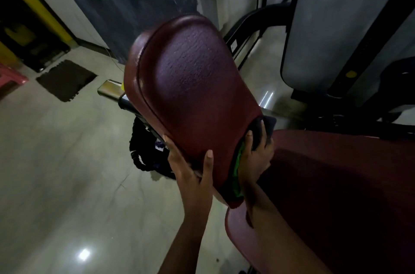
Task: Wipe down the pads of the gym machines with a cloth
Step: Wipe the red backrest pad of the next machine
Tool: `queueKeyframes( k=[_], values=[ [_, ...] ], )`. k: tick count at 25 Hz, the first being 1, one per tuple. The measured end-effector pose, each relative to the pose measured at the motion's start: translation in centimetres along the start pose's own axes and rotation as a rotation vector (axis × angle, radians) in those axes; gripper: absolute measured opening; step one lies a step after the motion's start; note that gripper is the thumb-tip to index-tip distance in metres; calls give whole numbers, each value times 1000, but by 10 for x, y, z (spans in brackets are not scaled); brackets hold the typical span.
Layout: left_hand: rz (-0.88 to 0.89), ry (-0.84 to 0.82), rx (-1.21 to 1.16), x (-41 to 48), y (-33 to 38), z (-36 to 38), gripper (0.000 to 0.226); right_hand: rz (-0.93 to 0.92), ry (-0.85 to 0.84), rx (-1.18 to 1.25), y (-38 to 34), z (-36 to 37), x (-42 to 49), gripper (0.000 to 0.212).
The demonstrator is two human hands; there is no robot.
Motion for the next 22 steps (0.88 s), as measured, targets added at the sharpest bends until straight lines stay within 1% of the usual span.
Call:
queueKeyframes(
  k=[3, 5, 7, 8, 10, 13, 18, 20, 22],
  values=[
    [5, -4, 38, 0, -1, 0, 83, 189, -10, -85, 26, 2, 18, 53],
    [35, -1, 32, -1, 0, -2, 88, 273, -40, -116, 41, -1, 29, 50],
    [28, -18, 15, -1, 4, -3, 91, 308, -149, -102, 55, -10, 38, 50],
    [11, -39, 14, 0, 5, -4, 89, 310, -217, -95, 60, -16, 37, 50],
    [2, -67, -10, -2, 6, -8, 86, 264, -335, -161, 64, -32, 25, 49],
    [22, -138, -41, -4, 12, -19, 85, 121, -401, -283, 54, -59, -1, 45],
    [45, -324, -130, -10, 12, -43, 72, 11, -416, -487, 22, -91, -54, 44],
    [38, -453, -153, -13, 12, -57, 68, 12, -377, -525, 17, -101, -79, 47],
    [18, -621, -126, -20, 9, -70, 60, 48, -322, -536, 23, -110, -102, 50]
  ],
)
Point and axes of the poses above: each hand's wrist, its own x-axis towards the middle knuckle, its own z-axis out of the palm, y = z × x, the point moved 4 cm from there along x, towards the middle knuckle, and after that the axes turned 14 degrees about z, right-handed, at the moved point
